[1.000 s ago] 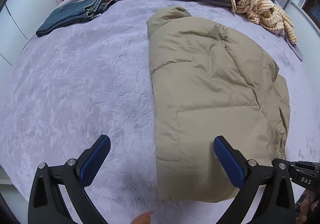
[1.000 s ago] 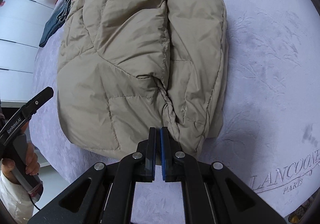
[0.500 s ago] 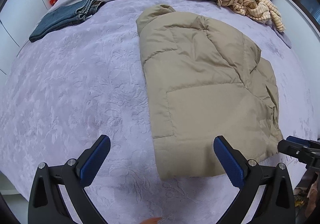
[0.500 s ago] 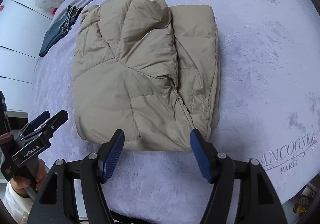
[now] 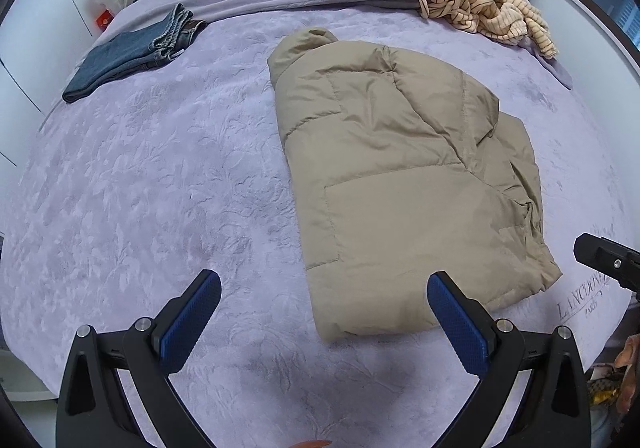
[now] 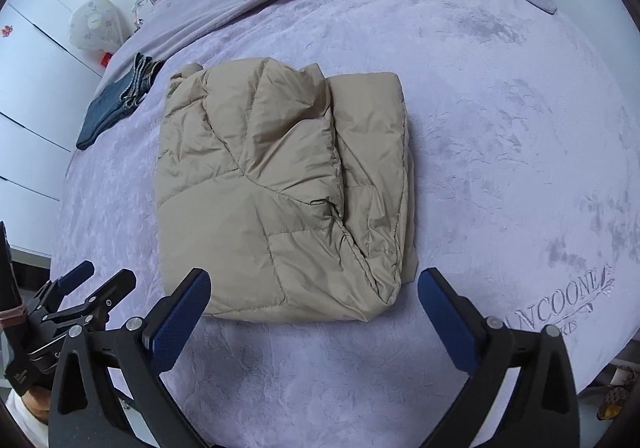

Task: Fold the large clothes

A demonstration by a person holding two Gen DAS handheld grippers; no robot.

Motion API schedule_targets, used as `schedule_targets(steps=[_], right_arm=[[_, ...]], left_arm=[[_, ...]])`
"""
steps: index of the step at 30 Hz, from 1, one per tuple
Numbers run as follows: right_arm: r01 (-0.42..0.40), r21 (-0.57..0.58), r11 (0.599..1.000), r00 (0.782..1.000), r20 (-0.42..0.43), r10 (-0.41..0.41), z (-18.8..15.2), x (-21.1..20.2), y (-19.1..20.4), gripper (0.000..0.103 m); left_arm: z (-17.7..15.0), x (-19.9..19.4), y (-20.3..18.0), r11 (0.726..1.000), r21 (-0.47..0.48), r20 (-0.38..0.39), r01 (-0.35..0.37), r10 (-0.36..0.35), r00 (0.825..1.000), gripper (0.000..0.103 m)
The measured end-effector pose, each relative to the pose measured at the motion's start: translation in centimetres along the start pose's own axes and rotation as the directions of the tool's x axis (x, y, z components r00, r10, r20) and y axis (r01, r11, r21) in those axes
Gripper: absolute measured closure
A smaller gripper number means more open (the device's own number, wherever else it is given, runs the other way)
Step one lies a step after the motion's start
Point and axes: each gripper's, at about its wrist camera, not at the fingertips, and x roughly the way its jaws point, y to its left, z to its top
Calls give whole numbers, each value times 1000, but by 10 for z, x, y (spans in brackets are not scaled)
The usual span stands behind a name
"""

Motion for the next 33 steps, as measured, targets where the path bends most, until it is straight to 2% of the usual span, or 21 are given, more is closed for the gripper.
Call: schedule_targets(steps=[3, 6, 18, 27, 33], right_arm=[[11, -25, 1000, 1000, -19, -12, 0, -1, -1, 0], [57, -33, 998, 997, -48, -58, 1, -3, -7, 0], [50, -17, 999, 998, -22, -51, 13, -25, -39, 0], [45, -69, 997, 999, 6, -45, 19, -42, -35, 0], [49, -104, 993, 999, -3, -50, 16, -48, -37, 0]], left_arm=[[-2, -3, -5, 1000, -24, -13, -7, 7, 1000, 0], [-3, -9, -12, 999, -34, -9, -15, 14, 1000, 0], [-2, -27, -39, 998, -50, 11, -46, 46, 999, 0], [-5, -52, -47, 991, -76, 39, -110, 114, 993, 0], [-15, -60, -52, 984, -118, 25, -133, 137, 990, 0]])
